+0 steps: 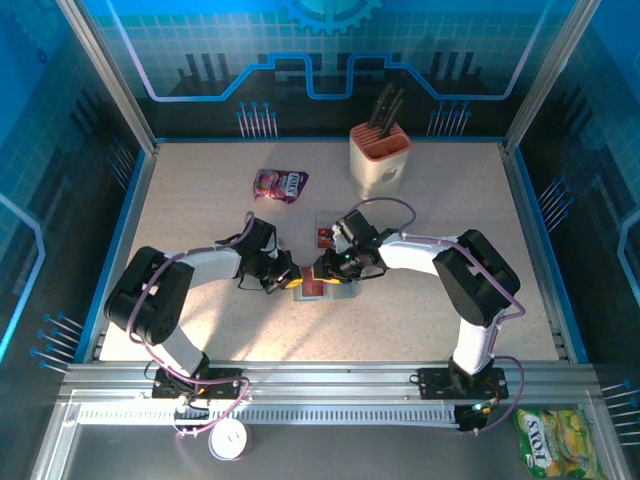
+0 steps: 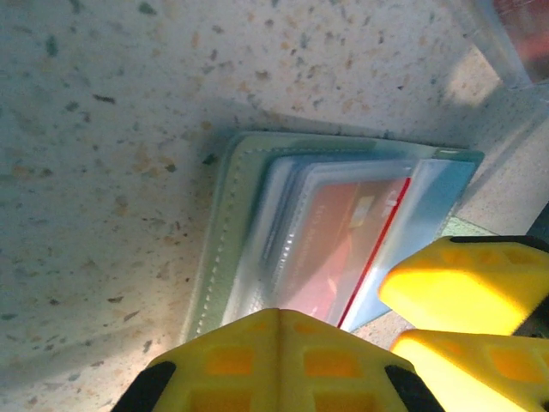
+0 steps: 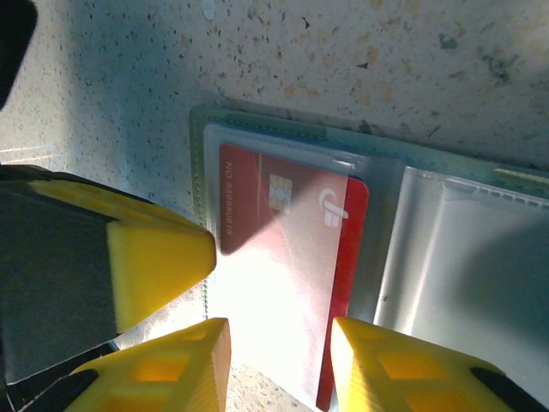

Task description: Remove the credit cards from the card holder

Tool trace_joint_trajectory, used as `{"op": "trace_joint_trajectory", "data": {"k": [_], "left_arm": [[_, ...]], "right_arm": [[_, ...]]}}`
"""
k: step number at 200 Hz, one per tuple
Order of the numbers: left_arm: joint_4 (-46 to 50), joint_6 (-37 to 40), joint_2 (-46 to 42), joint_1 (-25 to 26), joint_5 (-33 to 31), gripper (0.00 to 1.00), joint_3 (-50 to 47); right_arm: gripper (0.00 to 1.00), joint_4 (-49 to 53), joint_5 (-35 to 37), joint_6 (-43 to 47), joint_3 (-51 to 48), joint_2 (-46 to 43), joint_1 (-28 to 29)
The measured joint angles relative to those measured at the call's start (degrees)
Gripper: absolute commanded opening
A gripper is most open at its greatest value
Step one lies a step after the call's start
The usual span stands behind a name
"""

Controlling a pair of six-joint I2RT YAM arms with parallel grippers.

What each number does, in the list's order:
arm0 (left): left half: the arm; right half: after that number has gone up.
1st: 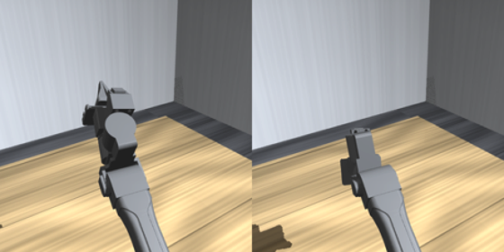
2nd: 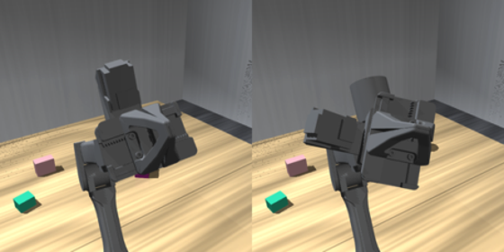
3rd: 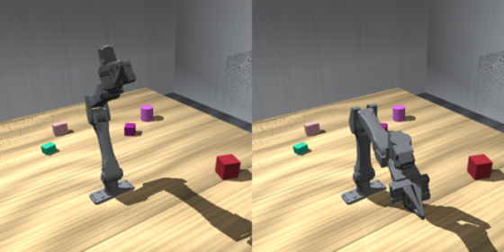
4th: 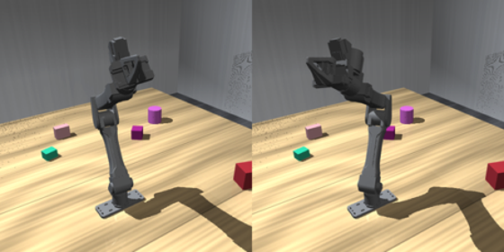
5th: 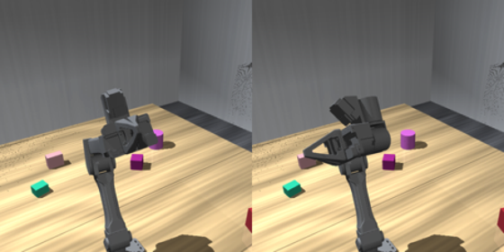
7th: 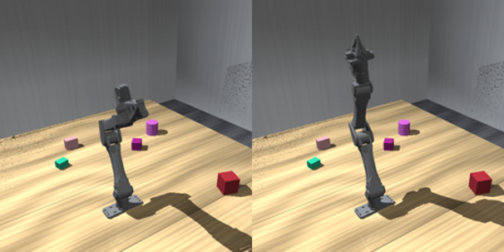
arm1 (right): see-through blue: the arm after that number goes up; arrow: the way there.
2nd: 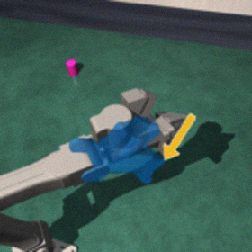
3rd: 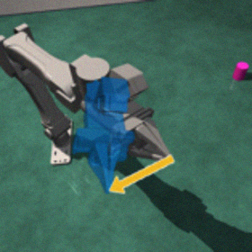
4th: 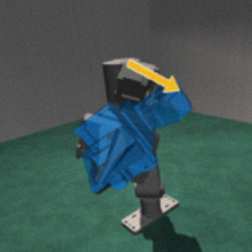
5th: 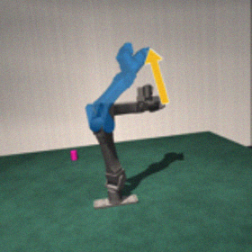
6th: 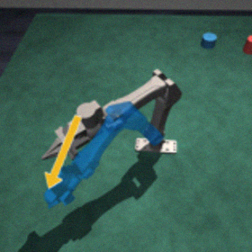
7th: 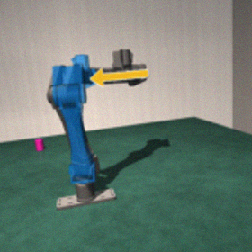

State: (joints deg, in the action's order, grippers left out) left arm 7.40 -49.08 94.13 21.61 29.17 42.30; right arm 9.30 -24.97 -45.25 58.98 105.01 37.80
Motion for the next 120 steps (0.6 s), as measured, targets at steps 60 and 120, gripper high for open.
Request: {"op": "trace_joint_trajectory", "data": {"k": [60,120], "left_arm": [[-0.24,0.20,0.44,0.00,0.09,0.00,-0.04],[-0.24,1.20,0.55,0.00,0.09,0.00,-0.04]], "right_arm": [[0.37,-0.83,-1.09,-0.39,0.00,1.44,0.00],[0.30,-2.75,-2.97,-1.57,0.00,2.67,-0.11]]}}
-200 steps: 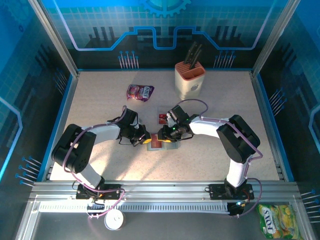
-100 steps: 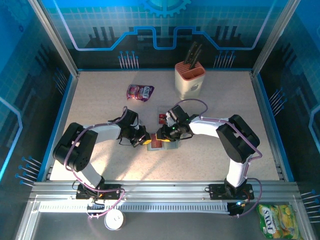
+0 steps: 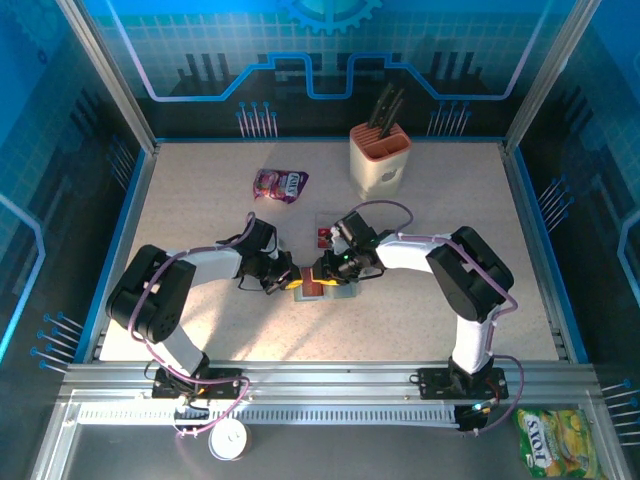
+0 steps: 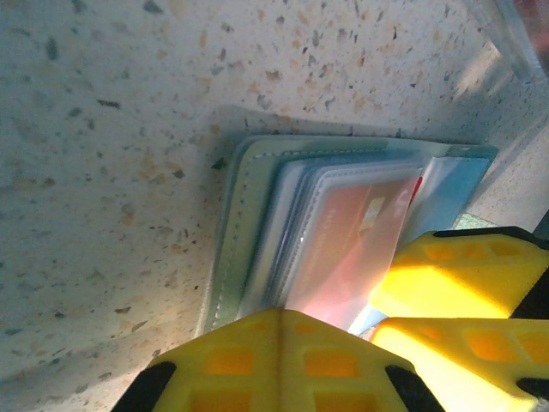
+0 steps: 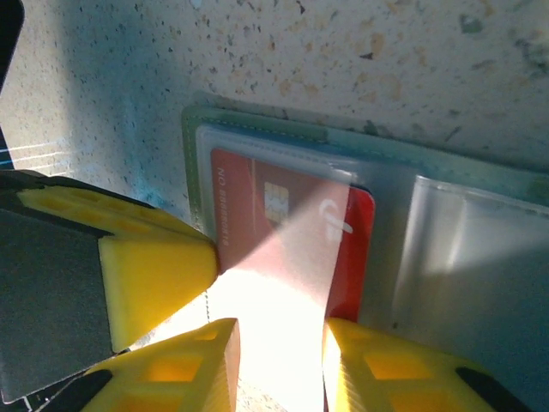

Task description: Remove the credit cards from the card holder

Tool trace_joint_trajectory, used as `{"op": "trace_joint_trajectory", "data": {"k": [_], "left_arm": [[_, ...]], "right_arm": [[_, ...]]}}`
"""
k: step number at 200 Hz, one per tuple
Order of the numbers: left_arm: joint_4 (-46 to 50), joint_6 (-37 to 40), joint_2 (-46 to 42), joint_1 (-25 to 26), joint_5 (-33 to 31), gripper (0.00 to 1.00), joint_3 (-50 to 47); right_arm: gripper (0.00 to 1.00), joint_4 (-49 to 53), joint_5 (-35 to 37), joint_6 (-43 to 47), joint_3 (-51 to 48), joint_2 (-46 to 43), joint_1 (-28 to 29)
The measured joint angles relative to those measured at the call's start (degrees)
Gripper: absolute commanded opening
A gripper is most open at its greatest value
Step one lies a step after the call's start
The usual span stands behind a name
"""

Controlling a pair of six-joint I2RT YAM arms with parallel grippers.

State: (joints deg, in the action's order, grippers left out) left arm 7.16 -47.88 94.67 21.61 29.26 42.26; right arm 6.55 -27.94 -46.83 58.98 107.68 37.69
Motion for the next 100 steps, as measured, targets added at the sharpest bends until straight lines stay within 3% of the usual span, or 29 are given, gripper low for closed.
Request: {"op": "trace_joint_trajectory", "data": {"k": [36,100], "left_arm": [[-0.02,0.00,0.11,-0.02,0.00,0.00,0.02],[-0.22,0.02,0.26,-0.07,0.20,0.00,0.02]], "right_arm": [[0.28,-1.51,-1.44,-0.55,0.02,0.94,0.00],[0.33,1.68,0.00,0.85,1.75,1.14,-0.04]]}}
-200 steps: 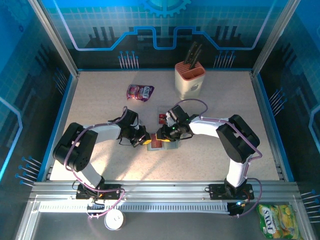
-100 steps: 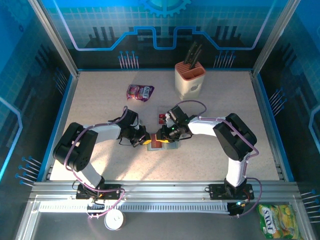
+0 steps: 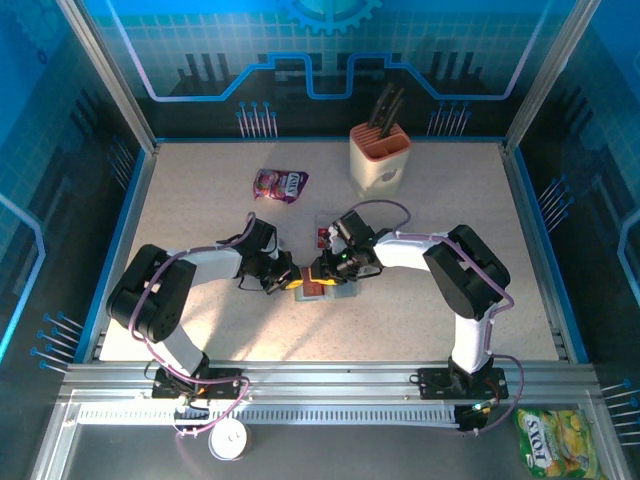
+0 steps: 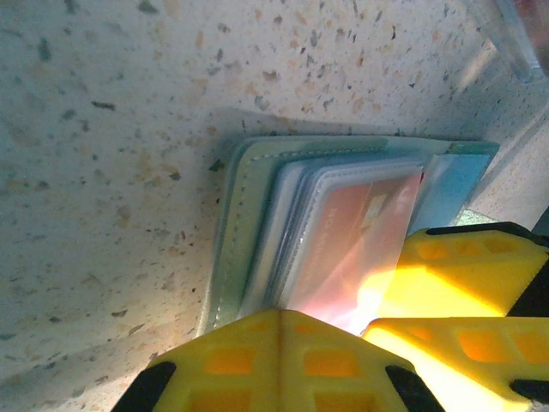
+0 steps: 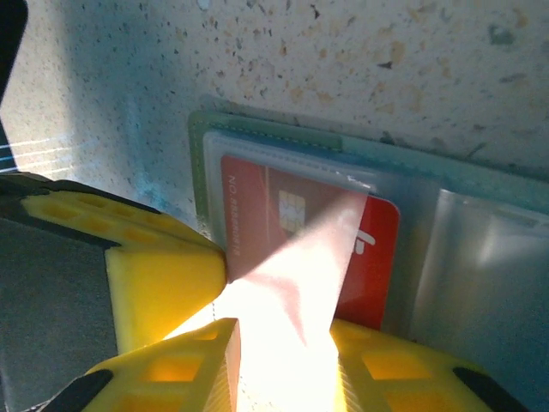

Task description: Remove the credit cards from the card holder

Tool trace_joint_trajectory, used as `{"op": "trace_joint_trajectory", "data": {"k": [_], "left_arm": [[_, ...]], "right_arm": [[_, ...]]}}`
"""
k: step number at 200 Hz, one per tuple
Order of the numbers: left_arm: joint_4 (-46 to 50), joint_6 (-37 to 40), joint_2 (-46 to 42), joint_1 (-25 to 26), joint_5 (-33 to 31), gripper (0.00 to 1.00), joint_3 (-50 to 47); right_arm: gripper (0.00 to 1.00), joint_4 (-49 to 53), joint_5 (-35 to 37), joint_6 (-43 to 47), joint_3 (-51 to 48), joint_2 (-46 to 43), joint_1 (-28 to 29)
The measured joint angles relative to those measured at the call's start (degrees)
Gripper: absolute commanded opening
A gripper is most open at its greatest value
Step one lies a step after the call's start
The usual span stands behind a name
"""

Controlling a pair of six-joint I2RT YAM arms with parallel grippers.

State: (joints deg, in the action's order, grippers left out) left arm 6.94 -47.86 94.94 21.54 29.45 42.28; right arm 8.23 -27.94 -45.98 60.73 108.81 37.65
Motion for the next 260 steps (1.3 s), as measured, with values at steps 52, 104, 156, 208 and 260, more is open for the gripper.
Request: {"op": "trace_joint_trajectory", "data": {"k": [52,104,156,208,260], "left_arm": [[-0.02,0.00,0.00,0.00,0.00,0.00,0.00],[0.02,0.00,0.00,0.00,0.00,0.00,0.07],[0.28,0.00,0.02,0.02,-0.04,0.01,0.44],[2.16,0.24,0.00,0.04,-0.24,0.02,1.77],[3.41,0.24,0.00,1.92,-0.28,0.02,3.82]], "right_arm": [[0.33,3.76,2.38,2.23,1.27,-0.33,0.00],[0.33,4.83,3.69,2.54,1.27,-0.94,0.00],[0.33,5.07,3.96,2.51,1.18,-1.36,0.00],[0.33,4.61,3.93,1.90,0.50,-2.19,0.00],[0.33,4.57,3.96,1.90,0.00,-4.76,-0.48]]}}
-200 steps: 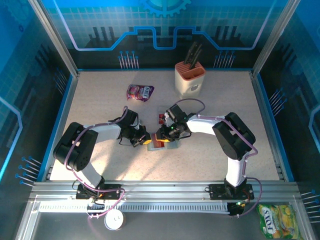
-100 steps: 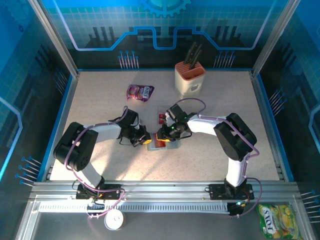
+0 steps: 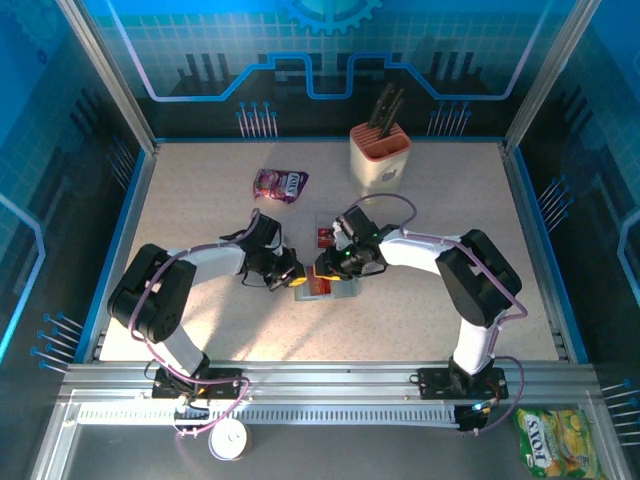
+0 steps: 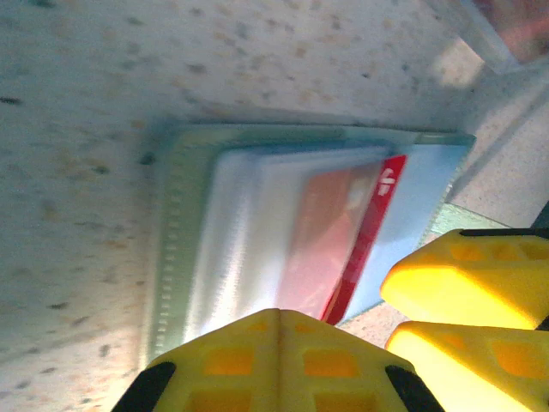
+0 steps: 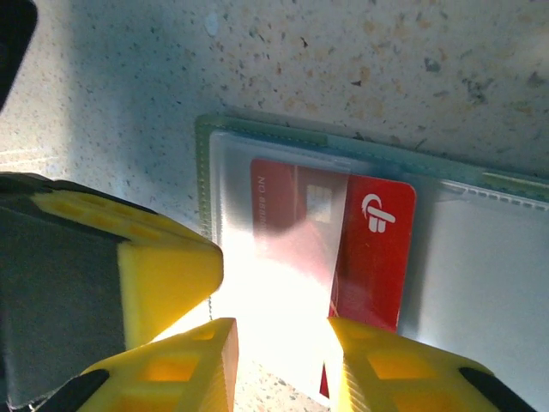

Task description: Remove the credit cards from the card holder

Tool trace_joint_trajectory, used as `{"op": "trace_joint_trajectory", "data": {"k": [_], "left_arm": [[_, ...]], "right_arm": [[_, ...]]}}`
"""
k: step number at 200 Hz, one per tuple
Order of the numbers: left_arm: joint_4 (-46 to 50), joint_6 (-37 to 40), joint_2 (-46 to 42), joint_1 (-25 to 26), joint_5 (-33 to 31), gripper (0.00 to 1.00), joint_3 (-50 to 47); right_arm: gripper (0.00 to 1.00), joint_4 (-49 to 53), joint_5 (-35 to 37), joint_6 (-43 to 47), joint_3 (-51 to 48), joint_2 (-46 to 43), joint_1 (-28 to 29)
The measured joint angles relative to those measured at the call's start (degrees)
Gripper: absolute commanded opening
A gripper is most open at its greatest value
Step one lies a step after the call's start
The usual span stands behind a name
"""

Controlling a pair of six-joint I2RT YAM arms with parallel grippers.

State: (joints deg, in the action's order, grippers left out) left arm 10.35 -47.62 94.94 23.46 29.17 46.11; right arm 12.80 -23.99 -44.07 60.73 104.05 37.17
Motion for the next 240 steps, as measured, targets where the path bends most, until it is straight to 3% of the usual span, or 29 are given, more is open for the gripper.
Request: {"op": "trace_joint_trajectory", "data": {"k": [48,240], "left_arm": [[0.11,0.00,0.48,2.01,-0.22,0.00,2.16],[2.89,1.29,2.99,2.01,-2.38,0.00,2.62]], "right_arm": [[0.34,-0.39,0.02,0.02,-1.81,-1.62,-1.22],[0.36,-0.87,-0.48,0.02,-3.37,-0.81,-1.75]]}}
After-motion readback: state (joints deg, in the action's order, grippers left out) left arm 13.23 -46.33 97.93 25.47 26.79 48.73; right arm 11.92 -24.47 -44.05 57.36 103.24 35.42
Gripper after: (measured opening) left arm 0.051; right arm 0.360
